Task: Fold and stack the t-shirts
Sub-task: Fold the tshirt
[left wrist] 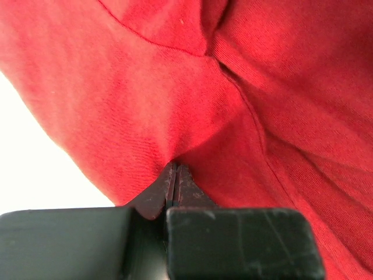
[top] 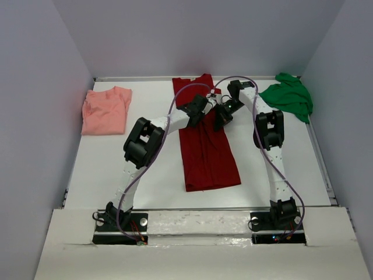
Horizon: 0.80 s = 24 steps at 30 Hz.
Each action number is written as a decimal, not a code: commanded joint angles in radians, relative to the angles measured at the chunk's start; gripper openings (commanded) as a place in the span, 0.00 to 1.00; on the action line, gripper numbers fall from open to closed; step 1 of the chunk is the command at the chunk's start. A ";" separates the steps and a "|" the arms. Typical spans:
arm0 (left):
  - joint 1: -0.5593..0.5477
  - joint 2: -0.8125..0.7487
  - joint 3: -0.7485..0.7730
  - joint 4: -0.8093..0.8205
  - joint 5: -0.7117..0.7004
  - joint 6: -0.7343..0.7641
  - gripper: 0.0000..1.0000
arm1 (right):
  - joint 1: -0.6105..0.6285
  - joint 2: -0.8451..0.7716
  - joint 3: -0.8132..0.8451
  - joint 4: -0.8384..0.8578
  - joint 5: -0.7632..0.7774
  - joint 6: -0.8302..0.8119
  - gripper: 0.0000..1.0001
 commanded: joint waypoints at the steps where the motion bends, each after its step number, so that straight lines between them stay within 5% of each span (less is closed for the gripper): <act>1: -0.013 0.037 0.068 0.056 -0.072 0.043 0.00 | 0.016 0.012 0.022 0.034 -0.014 -0.009 0.00; 13: -0.014 0.172 0.240 0.051 -0.035 0.038 0.00 | 0.016 -0.063 -0.015 0.020 0.021 -0.021 0.00; 16: -0.014 0.192 0.265 0.036 -0.024 0.041 0.00 | 0.016 -0.123 -0.058 0.011 0.074 -0.038 0.53; 18: -0.014 0.193 0.266 0.034 -0.026 0.046 0.00 | 0.016 -0.175 -0.099 0.011 0.101 -0.044 0.62; 20: -0.013 0.192 0.256 0.034 -0.032 0.051 0.00 | 0.016 -0.207 -0.125 0.008 0.136 -0.055 0.90; 24: -0.010 0.183 0.231 0.041 -0.043 0.061 0.00 | 0.016 -0.276 -0.162 0.000 0.176 -0.064 1.00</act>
